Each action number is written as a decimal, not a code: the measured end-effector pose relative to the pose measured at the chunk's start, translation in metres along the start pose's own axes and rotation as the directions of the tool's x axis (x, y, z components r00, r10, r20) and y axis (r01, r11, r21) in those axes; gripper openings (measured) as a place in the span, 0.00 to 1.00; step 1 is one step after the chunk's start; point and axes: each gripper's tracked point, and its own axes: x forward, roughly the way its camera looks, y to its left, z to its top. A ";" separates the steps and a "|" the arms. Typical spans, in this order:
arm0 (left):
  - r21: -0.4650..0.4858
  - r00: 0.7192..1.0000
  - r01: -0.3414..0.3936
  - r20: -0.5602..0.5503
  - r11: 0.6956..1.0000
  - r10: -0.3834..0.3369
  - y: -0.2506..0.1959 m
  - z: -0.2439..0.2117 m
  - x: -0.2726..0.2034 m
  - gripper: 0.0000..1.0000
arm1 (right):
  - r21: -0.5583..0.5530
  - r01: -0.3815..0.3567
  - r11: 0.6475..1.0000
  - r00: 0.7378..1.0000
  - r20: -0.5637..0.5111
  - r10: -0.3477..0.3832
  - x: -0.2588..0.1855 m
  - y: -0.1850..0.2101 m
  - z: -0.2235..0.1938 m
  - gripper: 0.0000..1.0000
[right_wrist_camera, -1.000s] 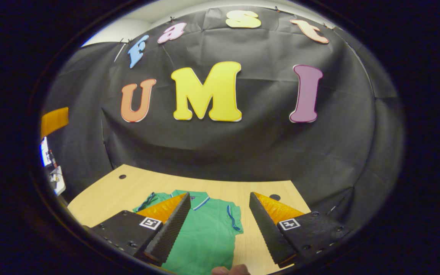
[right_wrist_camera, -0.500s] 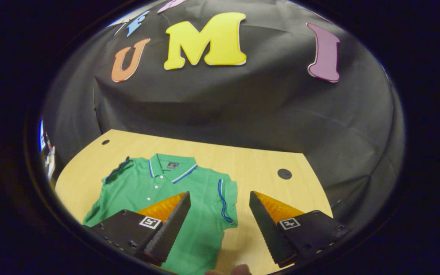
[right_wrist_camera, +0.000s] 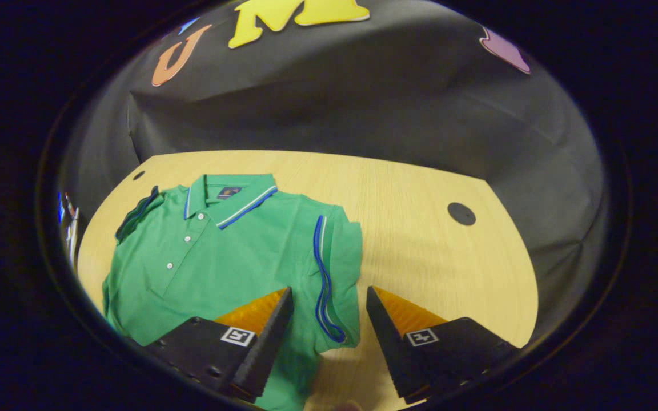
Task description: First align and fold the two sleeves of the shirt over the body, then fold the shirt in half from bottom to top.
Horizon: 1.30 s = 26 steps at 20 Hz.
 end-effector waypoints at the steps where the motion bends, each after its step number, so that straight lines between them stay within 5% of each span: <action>1: 0.005 1.000 -0.004 -0.002 1.000 0.004 0.002 0.000 0.001 1.00 | 0.026 -0.017 1.000 1.000 -0.022 0.017 0.003 0.002 -0.005 0.67; 4: -0.012 1.000 -0.009 -0.025 1.000 0.009 0.002 -0.008 0.005 1.00 | 0.077 -0.024 0.997 0.999 -0.027 0.026 0.006 -0.001 0.003 0.46; 5: -0.019 0.999 -0.009 -0.034 1.000 0.009 0.001 -0.011 0.005 1.00 | 0.085 -0.030 0.996 0.999 -0.040 0.033 0.005 0.002 0.002 0.31; 10: -0.029 0.999 -0.004 -0.042 1.000 0.003 0.000 -0.012 0.006 1.00 | 0.135 -0.021 0.991 0.998 -0.054 0.029 -0.002 -0.009 0.001 0.31; 11: -0.025 0.999 -0.005 -0.042 1.000 0.003 0.001 -0.012 0.007 1.00 | 0.157 -0.024 0.987 0.997 -0.062 0.034 0.004 -0.007 0.000 0.00; 21: -0.050 0.999 -0.005 -0.046 0.999 0.002 0.007 -0.015 0.002 1.00 | 0.228 -0.074 0.971 0.997 0.039 0.067 -0.041 0.001 0.033 0.00; 26: -0.052 0.999 -0.022 -0.029 0.998 0.020 0.018 -0.011 -0.004 1.00 | 0.166 -0.076 0.983 0.995 0.073 0.064 -0.056 0.028 0.053 0.00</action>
